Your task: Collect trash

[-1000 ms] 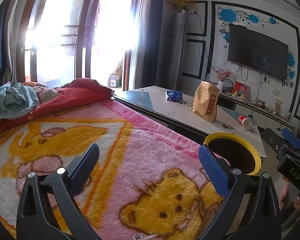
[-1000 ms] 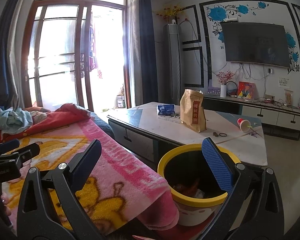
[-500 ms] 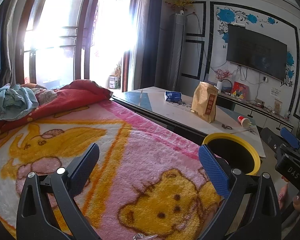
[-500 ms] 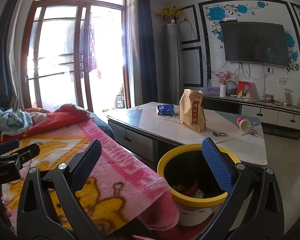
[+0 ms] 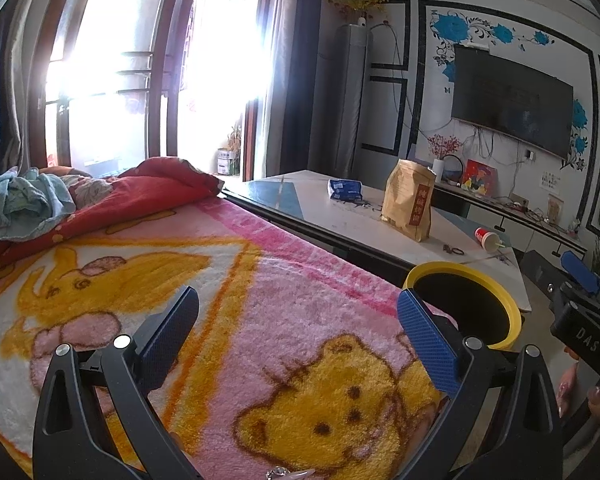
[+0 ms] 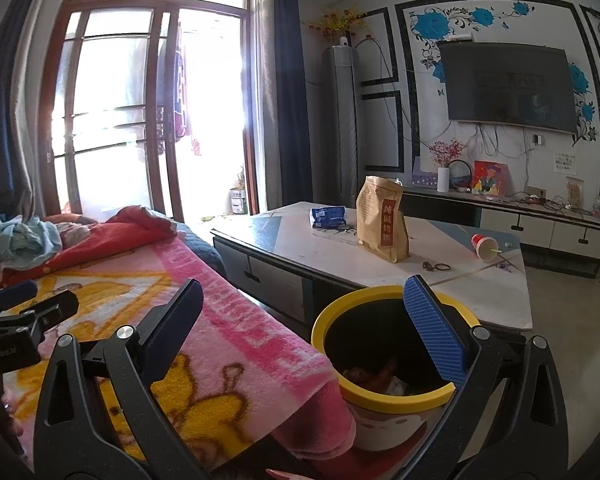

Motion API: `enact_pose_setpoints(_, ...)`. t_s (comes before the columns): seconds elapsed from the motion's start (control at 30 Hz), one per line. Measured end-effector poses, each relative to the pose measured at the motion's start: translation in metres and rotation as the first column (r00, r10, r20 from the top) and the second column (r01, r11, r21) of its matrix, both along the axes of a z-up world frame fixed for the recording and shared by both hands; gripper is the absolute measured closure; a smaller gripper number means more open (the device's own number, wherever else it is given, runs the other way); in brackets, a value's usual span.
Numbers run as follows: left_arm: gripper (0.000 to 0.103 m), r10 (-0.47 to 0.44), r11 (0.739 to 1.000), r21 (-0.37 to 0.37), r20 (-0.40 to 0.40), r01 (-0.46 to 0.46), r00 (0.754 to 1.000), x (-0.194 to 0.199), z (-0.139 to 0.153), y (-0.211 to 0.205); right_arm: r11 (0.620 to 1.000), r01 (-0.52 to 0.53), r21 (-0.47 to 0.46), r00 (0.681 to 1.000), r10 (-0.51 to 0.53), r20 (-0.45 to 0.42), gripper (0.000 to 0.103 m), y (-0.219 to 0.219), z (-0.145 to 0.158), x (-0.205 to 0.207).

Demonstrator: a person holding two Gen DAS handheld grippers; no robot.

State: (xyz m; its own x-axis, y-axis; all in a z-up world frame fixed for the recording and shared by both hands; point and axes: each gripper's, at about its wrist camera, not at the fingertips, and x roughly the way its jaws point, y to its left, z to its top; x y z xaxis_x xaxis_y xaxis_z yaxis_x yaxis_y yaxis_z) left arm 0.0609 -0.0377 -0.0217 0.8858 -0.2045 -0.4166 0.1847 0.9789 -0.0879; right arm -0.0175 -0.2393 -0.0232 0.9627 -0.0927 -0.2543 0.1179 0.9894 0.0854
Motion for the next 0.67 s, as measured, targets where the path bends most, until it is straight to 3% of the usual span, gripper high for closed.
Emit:
enact_pose_setpoints(0.17,0.006,0.046,0.999,-0.014,-0.029,-0.047,0.998,0.002,-0.006,0.015,1.0,-0.015,0.012,1.0,0.015,0.001,0.01,0.002,0.003,0.001)
enact_pose_setpoints(0.3,0.006,0.129,0.99,-0.041,-0.065,-0.132,0.99,0.001,-0.01,0.049,0.992,-0.12,-0.042,0.992,0.122,0.043,0.01,0.04,0.021,0.008)
enact_pose_setpoints(0.43,0.006,0.323,0.939,-0.078,-0.14,-0.336,0.936,-0.004,-0.017,0.135,0.937,-0.35,-0.004,0.935,0.35,0.062,0.01,0.113,0.043,0.028)
enact_pose_setpoints(0.47,0.006,0.386,0.914,-0.069,-0.151,-0.399,0.91,-0.008,-0.018,0.16,0.906,-0.423,0.009,0.906,0.422,0.038,0.01,0.14,0.046,0.035)
enact_pose_setpoints(0.5,0.006,0.482,0.869,-0.034,-0.171,-0.494,0.859,-0.011,-0.02,0.198,0.866,-0.499,0.027,0.866,0.499,-0.001,0.01,0.169,0.048,0.043)
enact_pose_setpoints(0.53,0.006,0.536,0.836,-0.017,-0.183,-0.548,0.824,-0.014,-0.021,0.222,0.831,-0.554,0.043,0.831,0.556,-0.035,0.01,0.194,0.047,0.049)
enact_pose_setpoints(0.57,0.006,0.611,0.781,-0.006,-0.2,-0.625,0.766,-0.02,-0.024,0.261,0.78,-0.623,0.06,0.775,0.626,-0.087,0.01,0.226,0.045,0.055)
enact_pose_setpoints(0.6,0.006,0.654,0.744,0.005,-0.211,-0.668,0.727,-0.024,-0.025,0.285,0.705,-0.705,0.076,0.683,0.704,-0.193,0.01,0.273,0.036,0.063)
enact_pose_setpoints(0.63,0.006,0.719,0.679,0.041,-0.239,-0.733,0.653,-0.029,-0.031,0.329,0.651,-0.753,0.089,0.604,0.739,-0.299,0.01,0.313,0.025,0.068)
enact_pose_setpoints(0.67,0.006,0.748,0.646,0.063,-0.252,-0.76,0.615,-0.031,-0.034,0.35,0.602,-0.79,0.114,0.521,0.758,-0.393,0.01,0.352,0.009,0.071)
